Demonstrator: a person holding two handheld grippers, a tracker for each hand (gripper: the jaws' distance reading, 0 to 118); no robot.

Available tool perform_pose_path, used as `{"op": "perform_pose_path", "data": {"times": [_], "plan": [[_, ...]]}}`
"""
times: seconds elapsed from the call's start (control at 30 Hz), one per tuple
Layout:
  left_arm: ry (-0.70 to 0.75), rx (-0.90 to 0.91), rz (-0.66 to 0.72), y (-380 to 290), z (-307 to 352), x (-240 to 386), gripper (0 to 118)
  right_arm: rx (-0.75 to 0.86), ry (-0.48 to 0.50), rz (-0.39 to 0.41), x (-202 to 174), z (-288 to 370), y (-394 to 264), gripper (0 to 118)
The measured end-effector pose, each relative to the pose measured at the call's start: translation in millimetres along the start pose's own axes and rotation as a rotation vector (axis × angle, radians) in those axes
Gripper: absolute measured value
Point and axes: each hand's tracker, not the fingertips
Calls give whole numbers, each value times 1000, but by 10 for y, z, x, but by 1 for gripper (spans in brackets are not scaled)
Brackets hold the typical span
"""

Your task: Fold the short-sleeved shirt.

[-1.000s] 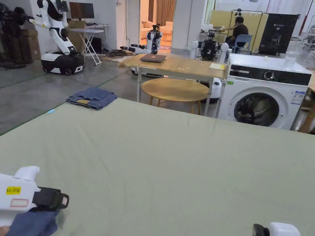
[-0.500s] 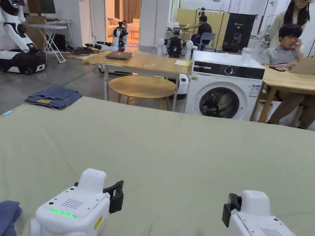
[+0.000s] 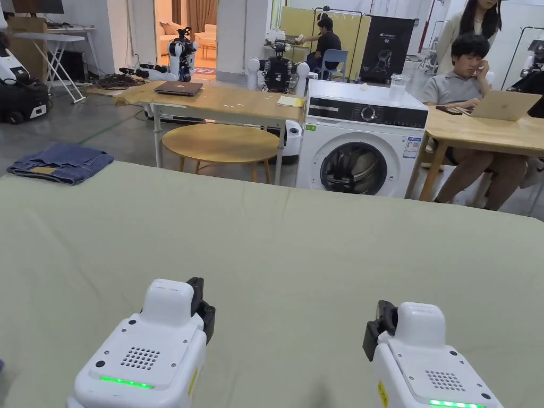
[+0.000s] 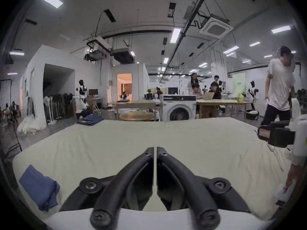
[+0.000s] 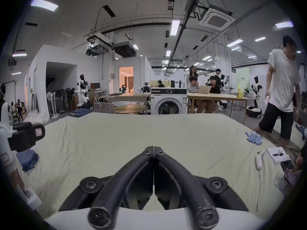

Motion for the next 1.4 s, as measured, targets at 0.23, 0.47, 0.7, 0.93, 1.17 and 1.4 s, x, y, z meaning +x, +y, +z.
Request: {"op": "perform_pose_path", "data": {"times": [0.23,0.47,0.7,0.93,1.17,1.4], "plan": [[13,48,2,55,19,42,0,38,-18,6,-43,50,-1,0],[25,54,-18,71,0,-1,0,36,-24,6,-24,56,-35,0],[47,45,-4,45,-12,-117,0,32,-34,1,20,28,-53,0],[62,40,4,37,-35,-201,0,40,-41,0,43,-6,-25,0],[74,28,40,50,-63,-336,55,63,-46,13,70,-33,7,65],[103,46,87,61,-37,-442,79,61,-61,6,108,-81,10,99]]}}
